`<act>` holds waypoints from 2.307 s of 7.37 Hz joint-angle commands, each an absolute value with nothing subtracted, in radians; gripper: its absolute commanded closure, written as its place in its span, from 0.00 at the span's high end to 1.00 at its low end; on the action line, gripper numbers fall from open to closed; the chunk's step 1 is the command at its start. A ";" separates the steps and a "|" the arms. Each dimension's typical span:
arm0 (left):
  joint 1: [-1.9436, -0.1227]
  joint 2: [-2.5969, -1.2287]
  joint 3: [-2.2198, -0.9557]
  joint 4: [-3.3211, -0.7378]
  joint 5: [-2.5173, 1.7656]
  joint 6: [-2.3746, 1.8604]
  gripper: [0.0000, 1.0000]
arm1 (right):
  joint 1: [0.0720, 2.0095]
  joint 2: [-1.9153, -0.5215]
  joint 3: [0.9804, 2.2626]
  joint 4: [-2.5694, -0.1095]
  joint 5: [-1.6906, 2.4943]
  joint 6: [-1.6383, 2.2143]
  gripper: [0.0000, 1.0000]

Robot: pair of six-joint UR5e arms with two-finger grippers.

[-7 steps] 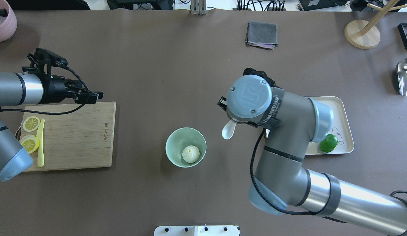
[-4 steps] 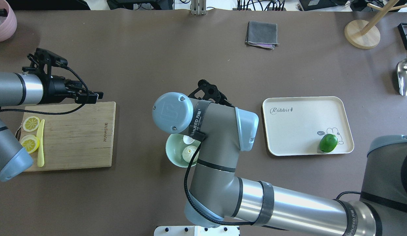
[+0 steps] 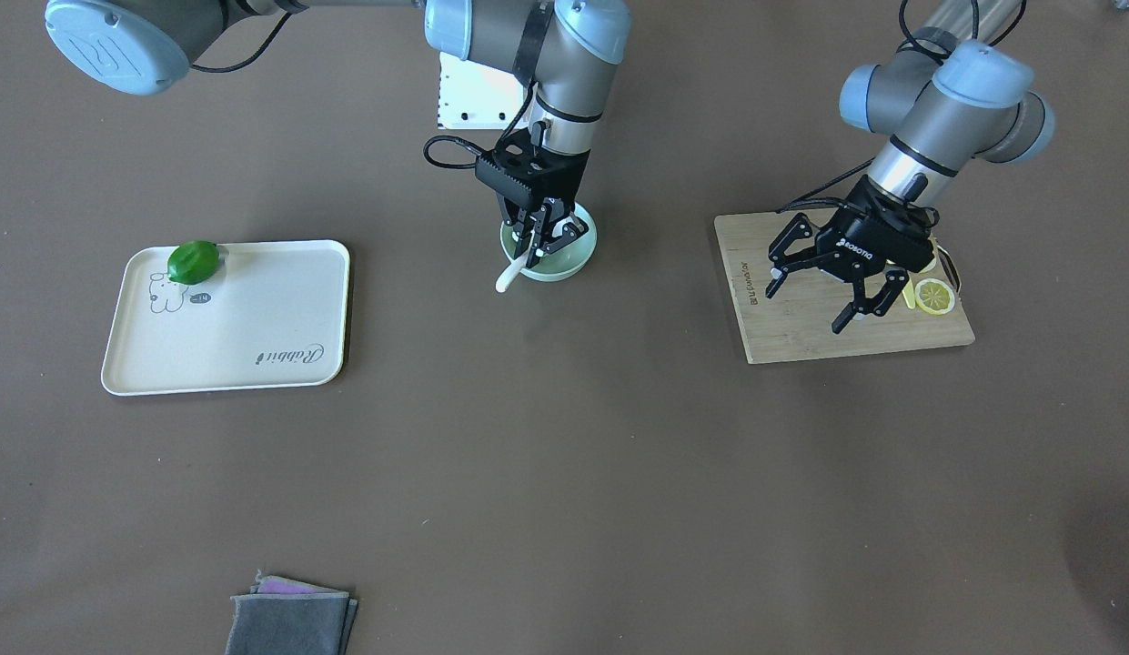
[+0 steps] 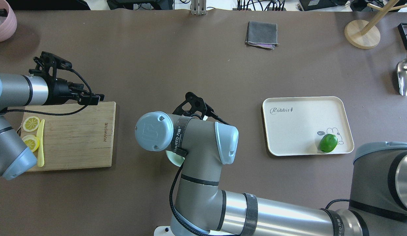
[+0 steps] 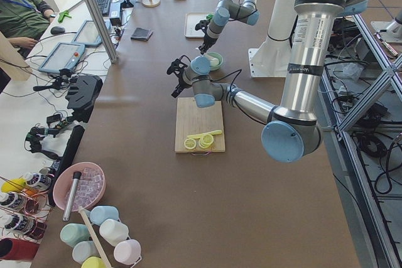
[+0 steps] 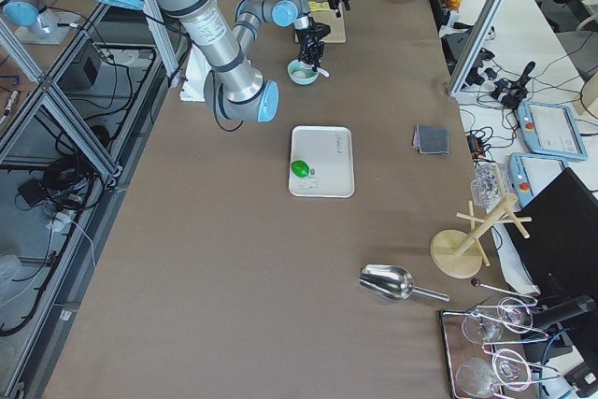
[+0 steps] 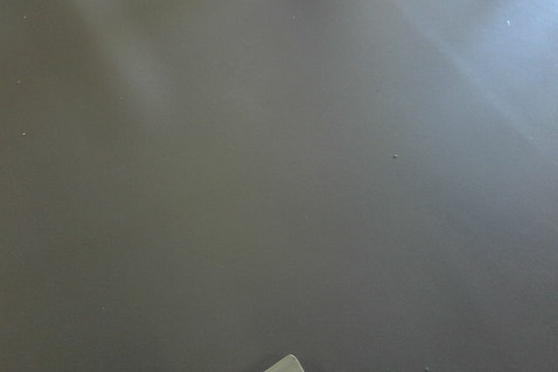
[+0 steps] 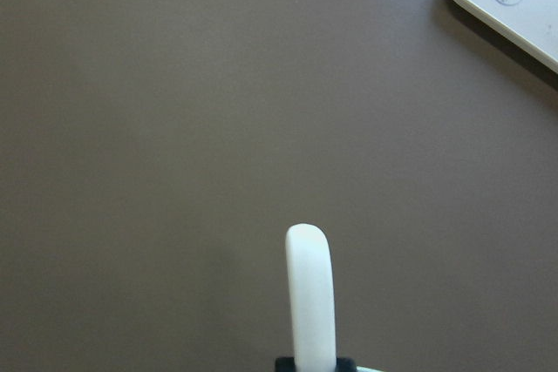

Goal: Put spoon and bun in bowl

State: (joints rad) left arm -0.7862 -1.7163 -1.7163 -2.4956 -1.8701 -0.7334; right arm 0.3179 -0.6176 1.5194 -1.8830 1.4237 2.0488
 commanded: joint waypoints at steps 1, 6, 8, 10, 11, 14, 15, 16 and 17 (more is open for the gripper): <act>-0.787 -1.721 -1.709 -2.496 -1.870 -0.733 0.97 | 0.304 -0.606 1.528 -1.910 1.420 2.048 0.00; -0.787 -1.718 -1.710 -2.493 -1.873 -0.732 0.97 | 0.348 -0.642 1.714 -1.960 1.423 1.875 1.00; -0.811 -1.701 -1.712 -2.459 -1.922 -0.720 0.97 | 0.496 -0.896 2.005 -1.951 1.548 1.579 1.00; -0.991 -1.695 -1.718 -2.300 -2.149 -0.625 0.97 | 0.732 -1.052 2.052 -1.933 1.752 1.192 1.00; -1.112 -1.695 -1.715 -2.192 -2.286 -0.454 0.98 | 0.830 -1.163 2.049 -1.845 1.847 1.008 1.00; -1.424 -1.622 -1.710 -1.828 -2.384 0.135 0.98 | 1.079 -1.418 1.982 -1.667 2.055 0.568 1.00; -1.480 -1.590 -1.695 -1.766 -2.366 0.170 0.98 | 1.165 -1.475 1.955 -1.664 2.113 0.411 1.00; -1.532 -1.582 -1.687 -1.693 -2.365 0.181 0.98 | 1.249 -1.524 1.922 -1.664 2.176 0.258 1.00; -1.542 -1.507 -1.695 -1.741 -2.362 0.179 0.98 | 1.335 -1.567 1.884 -1.664 2.228 0.110 1.00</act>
